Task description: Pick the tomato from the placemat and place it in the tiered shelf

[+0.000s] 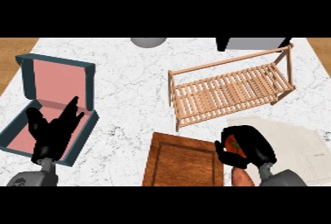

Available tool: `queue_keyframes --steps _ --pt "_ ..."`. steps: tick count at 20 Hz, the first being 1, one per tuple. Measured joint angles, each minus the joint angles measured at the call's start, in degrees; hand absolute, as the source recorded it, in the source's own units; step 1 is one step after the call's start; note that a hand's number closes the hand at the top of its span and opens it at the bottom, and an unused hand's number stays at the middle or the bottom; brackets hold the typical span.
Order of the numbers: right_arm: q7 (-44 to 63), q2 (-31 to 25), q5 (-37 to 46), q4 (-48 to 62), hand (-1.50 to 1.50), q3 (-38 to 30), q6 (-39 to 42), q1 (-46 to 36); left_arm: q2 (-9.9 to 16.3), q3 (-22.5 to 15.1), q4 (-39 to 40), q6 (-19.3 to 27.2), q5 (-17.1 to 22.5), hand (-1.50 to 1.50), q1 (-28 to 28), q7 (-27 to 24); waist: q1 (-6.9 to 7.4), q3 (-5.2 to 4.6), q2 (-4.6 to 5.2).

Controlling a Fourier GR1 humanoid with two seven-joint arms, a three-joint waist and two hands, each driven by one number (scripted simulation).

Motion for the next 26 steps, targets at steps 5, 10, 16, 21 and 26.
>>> queue_keyframes --steps 5,10,16,21,26 --pt "4.2 3.6 1.2 -17.4 1.50 9.6 4.3 3.9 -0.1 0.8 -0.5 0.7 -0.1 0.00 1.7 -0.3 -1.93 0.51 -0.23" --pt "12.3 3.4 1.8 -38.5 1.50 11.5 7.3 6.6 0.0 1.5 -1.4 0.8 0.1 0.00 3.2 -0.5 -3.05 0.65 -0.35" --pt "25.9 5.0 1.6 -53.2 1.50 7.8 13.1 3.0 -0.1 1.9 -1.6 0.9 0.5 0.00 3.0 0.7 -2.91 0.62 -0.02" --pt "35.4 8.5 0.9 -53.9 1.50 3.0 18.1 -6.3 -0.4 1.5 -1.2 0.7 -0.4 0.00 2.7 -0.2 -2.50 0.64 0.09" --pt "41.6 11.8 -0.8 -53.2 1.50 -6.1 22.9 -17.5 -0.6 1.4 -1.0 0.1 -0.5 0.00 2.6 -0.8 -2.12 0.64 0.21"
